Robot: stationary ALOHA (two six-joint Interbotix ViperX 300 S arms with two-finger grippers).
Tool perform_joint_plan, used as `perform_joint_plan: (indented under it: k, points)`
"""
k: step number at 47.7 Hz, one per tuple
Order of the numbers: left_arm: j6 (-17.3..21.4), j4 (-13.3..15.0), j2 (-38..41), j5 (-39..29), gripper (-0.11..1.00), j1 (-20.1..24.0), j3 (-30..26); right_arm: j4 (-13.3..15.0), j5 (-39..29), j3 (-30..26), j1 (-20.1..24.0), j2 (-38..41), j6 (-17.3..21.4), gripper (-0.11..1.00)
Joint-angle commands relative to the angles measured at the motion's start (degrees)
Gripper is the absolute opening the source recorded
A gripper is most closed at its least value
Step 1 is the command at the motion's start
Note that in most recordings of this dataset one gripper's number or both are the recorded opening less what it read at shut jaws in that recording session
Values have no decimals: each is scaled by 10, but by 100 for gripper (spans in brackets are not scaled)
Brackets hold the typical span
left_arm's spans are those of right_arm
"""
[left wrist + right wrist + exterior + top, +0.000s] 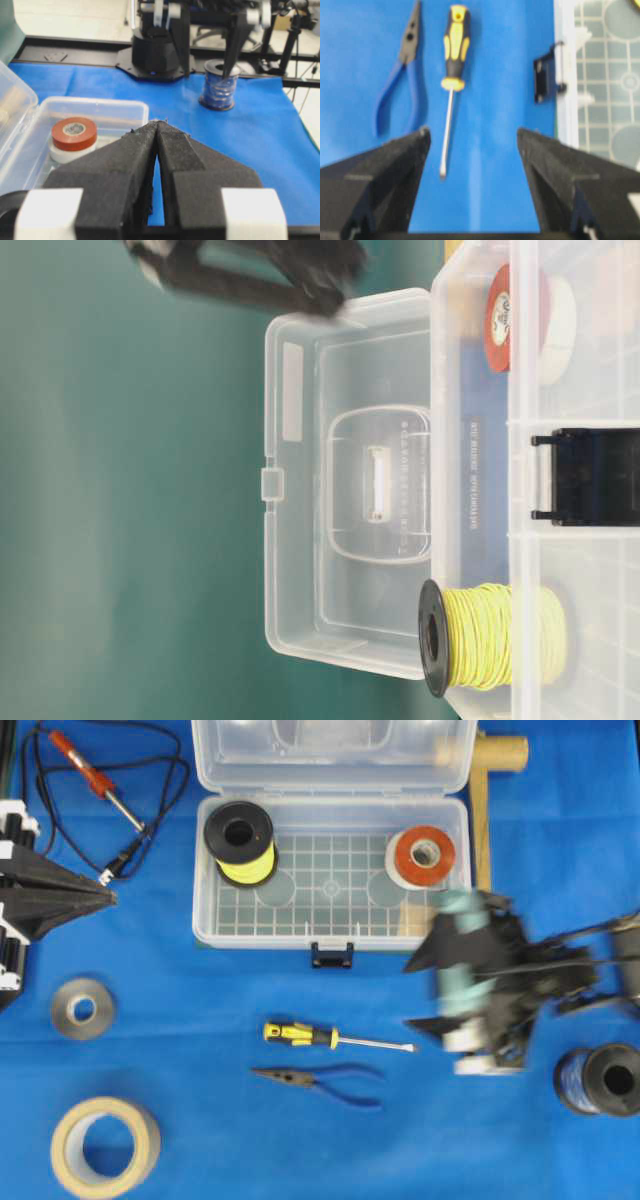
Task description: Pick the screwdriver from the toolbox among several items.
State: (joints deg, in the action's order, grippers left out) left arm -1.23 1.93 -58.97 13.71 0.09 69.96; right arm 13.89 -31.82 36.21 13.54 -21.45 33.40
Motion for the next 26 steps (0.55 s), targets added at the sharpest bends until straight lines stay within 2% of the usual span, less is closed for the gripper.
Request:
perform_joint_plan:
  k: [1,9,15,26]
  points:
    - [0,1,4,3,0,0,-5,9,41,53,2,-77,4,85]
    - [1,1,4,3,0,0,-3,40,98,176,1,-202,4,84]
    - [0,1,4,3,0,0,-1,58,141,240,-7,-260,4,84]
    - [0,1,5,3,0,0,3,72,208,336,-74,-309,4,84]
